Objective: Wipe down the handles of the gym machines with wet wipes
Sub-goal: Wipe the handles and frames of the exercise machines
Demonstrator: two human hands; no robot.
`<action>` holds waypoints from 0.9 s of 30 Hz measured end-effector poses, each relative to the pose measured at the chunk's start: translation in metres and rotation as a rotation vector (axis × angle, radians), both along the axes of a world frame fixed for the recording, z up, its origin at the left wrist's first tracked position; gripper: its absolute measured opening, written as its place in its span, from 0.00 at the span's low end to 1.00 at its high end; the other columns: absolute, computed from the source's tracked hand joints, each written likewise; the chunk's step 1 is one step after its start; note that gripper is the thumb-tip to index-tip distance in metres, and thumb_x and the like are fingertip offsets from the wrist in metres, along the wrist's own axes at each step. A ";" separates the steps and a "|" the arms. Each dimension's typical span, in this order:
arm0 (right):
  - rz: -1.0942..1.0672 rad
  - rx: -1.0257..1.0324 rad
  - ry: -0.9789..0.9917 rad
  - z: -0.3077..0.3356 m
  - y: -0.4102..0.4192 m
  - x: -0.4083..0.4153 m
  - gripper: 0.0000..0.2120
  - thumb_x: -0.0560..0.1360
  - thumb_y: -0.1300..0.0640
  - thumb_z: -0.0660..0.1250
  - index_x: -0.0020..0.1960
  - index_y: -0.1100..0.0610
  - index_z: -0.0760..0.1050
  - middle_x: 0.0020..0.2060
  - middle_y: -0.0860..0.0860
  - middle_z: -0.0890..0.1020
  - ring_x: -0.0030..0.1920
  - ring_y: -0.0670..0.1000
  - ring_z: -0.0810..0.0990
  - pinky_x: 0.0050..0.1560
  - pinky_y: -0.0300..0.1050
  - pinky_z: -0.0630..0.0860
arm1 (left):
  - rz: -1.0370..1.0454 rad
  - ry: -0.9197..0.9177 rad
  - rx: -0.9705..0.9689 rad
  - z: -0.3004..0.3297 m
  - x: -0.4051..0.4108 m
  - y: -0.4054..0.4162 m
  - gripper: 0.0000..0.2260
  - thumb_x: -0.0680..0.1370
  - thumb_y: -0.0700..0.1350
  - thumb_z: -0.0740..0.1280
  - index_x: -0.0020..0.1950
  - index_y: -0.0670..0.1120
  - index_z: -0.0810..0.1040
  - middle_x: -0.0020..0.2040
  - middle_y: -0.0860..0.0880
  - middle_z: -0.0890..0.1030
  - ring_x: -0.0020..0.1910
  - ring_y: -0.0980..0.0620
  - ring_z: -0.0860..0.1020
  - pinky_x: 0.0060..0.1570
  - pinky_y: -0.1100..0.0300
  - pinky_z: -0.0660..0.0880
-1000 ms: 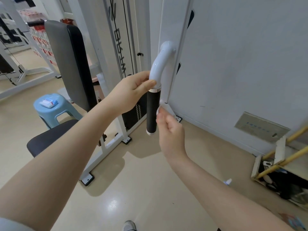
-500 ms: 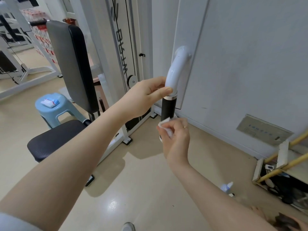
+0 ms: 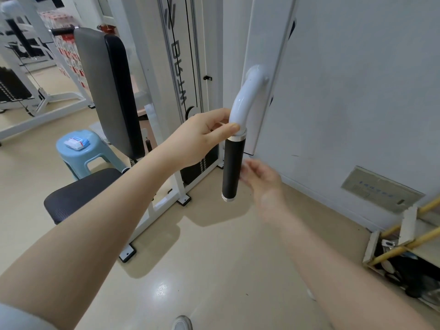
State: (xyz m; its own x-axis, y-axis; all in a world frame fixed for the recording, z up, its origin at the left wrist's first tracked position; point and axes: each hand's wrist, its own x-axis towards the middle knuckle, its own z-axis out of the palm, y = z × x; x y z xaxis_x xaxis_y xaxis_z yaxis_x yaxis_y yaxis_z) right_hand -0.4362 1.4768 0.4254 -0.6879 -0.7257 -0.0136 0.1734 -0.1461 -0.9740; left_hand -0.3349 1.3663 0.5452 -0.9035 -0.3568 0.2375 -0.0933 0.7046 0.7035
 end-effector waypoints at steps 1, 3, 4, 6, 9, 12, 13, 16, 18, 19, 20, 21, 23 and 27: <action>0.097 -0.104 -0.011 0.018 -0.004 -0.009 0.05 0.78 0.61 0.62 0.48 0.57 0.77 0.45 0.55 0.80 0.47 0.52 0.77 0.51 0.39 0.76 | -0.001 -0.010 -0.017 0.001 0.000 -0.001 0.05 0.80 0.48 0.59 0.54 0.55 0.73 0.47 0.59 0.76 0.45 0.65 0.74 0.48 0.71 0.69; 0.252 -0.196 -0.008 0.043 -0.014 -0.025 0.10 0.79 0.63 0.57 0.55 0.60 0.76 0.48 0.56 0.79 0.51 0.54 0.77 0.58 0.46 0.73 | -0.045 -0.002 -0.079 0.004 -0.002 -0.001 0.07 0.79 0.49 0.59 0.54 0.52 0.74 0.48 0.58 0.75 0.47 0.64 0.72 0.50 0.70 0.67; 0.321 -0.178 -0.020 0.044 -0.019 -0.031 0.11 0.80 0.63 0.56 0.58 0.61 0.74 0.48 0.55 0.79 0.51 0.54 0.76 0.58 0.49 0.72 | -0.065 0.007 -0.099 0.005 -0.003 -0.002 0.09 0.78 0.50 0.58 0.53 0.50 0.75 0.49 0.55 0.76 0.48 0.62 0.72 0.50 0.70 0.66; 0.487 -0.097 -0.104 0.035 -0.025 -0.036 0.14 0.80 0.59 0.54 0.60 0.63 0.72 0.45 0.54 0.80 0.49 0.54 0.76 0.56 0.48 0.71 | -0.061 -0.004 -0.117 0.006 -0.004 -0.001 0.14 0.77 0.51 0.57 0.53 0.44 0.77 0.48 0.44 0.78 0.50 0.52 0.72 0.50 0.67 0.66; 0.657 0.021 -0.200 0.017 -0.027 -0.042 0.14 0.78 0.56 0.51 0.53 0.64 0.70 0.41 0.58 0.78 0.49 0.58 0.74 0.53 0.49 0.72 | -0.050 -0.031 -0.084 0.005 -0.004 0.004 0.14 0.78 0.52 0.57 0.55 0.47 0.77 0.49 0.44 0.79 0.49 0.43 0.75 0.54 0.50 0.71; 0.668 0.038 -0.265 0.024 -0.025 -0.051 0.12 0.76 0.57 0.52 0.46 0.62 0.71 0.37 0.59 0.76 0.43 0.59 0.74 0.46 0.48 0.75 | -0.068 -0.035 -0.092 0.008 -0.007 0.011 0.14 0.78 0.53 0.57 0.55 0.47 0.76 0.46 0.50 0.79 0.46 0.41 0.77 0.51 0.44 0.72; 0.690 -0.008 -0.278 0.025 -0.024 -0.053 0.13 0.76 0.55 0.53 0.46 0.63 0.71 0.38 0.59 0.77 0.42 0.58 0.75 0.46 0.49 0.74 | -0.071 -0.040 -0.082 0.007 -0.008 0.011 0.12 0.79 0.52 0.58 0.55 0.47 0.76 0.45 0.53 0.78 0.46 0.42 0.77 0.51 0.48 0.71; 0.732 0.002 -0.145 0.001 -0.012 -0.049 0.16 0.77 0.54 0.52 0.48 0.64 0.72 0.45 0.60 0.77 0.48 0.59 0.75 0.50 0.47 0.72 | -0.075 -0.049 -0.014 0.003 -0.011 0.009 0.06 0.81 0.48 0.58 0.53 0.53 0.73 0.43 0.61 0.76 0.43 0.64 0.75 0.47 0.71 0.70; 0.617 0.093 -0.090 -0.012 -0.004 -0.044 0.15 0.79 0.57 0.53 0.49 0.64 0.75 0.49 0.60 0.78 0.52 0.57 0.75 0.52 0.43 0.74 | -0.073 -0.047 0.027 0.002 -0.011 0.009 0.06 0.81 0.48 0.58 0.54 0.55 0.72 0.43 0.63 0.76 0.43 0.70 0.74 0.46 0.77 0.68; 0.576 0.100 -0.078 -0.015 -0.002 -0.045 0.14 0.79 0.57 0.54 0.50 0.64 0.76 0.50 0.60 0.79 0.53 0.57 0.76 0.52 0.42 0.75 | -0.074 -0.043 0.041 0.001 -0.011 0.009 0.06 0.81 0.48 0.58 0.54 0.55 0.72 0.44 0.63 0.76 0.44 0.69 0.74 0.47 0.77 0.68; 0.556 0.099 -0.063 -0.015 -0.002 -0.049 0.15 0.77 0.57 0.57 0.52 0.65 0.77 0.51 0.60 0.79 0.54 0.57 0.76 0.55 0.44 0.75 | -0.077 -0.039 0.052 0.001 -0.012 0.009 0.06 0.81 0.48 0.58 0.55 0.54 0.73 0.45 0.62 0.77 0.44 0.68 0.74 0.48 0.76 0.68; 0.538 0.099 -0.048 -0.013 -0.002 -0.053 0.17 0.75 0.56 0.60 0.55 0.68 0.76 0.53 0.62 0.79 0.55 0.57 0.76 0.58 0.47 0.73 | -0.082 -0.039 0.060 0.000 -0.012 0.009 0.06 0.81 0.47 0.58 0.55 0.54 0.73 0.45 0.61 0.77 0.45 0.68 0.75 0.48 0.75 0.69; 0.513 0.111 -0.043 -0.015 -0.002 -0.061 0.19 0.73 0.56 0.65 0.59 0.68 0.75 0.58 0.64 0.78 0.59 0.58 0.77 0.64 0.51 0.71 | -0.093 -0.034 0.068 -0.001 -0.011 0.008 0.07 0.81 0.46 0.58 0.56 0.53 0.73 0.46 0.60 0.77 0.46 0.66 0.75 0.50 0.73 0.70; 0.459 0.349 0.099 -0.039 0.012 -0.062 0.08 0.77 0.57 0.65 0.52 0.57 0.80 0.50 0.50 0.83 0.53 0.48 0.79 0.56 0.42 0.73 | -0.091 -0.015 0.077 -0.003 -0.010 0.007 0.07 0.81 0.46 0.57 0.56 0.53 0.73 0.47 0.59 0.78 0.48 0.64 0.75 0.52 0.71 0.70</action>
State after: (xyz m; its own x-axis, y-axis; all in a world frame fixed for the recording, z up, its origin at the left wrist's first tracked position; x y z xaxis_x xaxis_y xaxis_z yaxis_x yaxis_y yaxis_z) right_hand -0.4983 1.4887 0.3862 -0.3143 -0.9139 -0.2568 0.0489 0.2545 -0.9658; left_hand -0.3447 1.3734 0.5423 -0.9361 -0.2901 0.1987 -0.0425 0.6543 0.7550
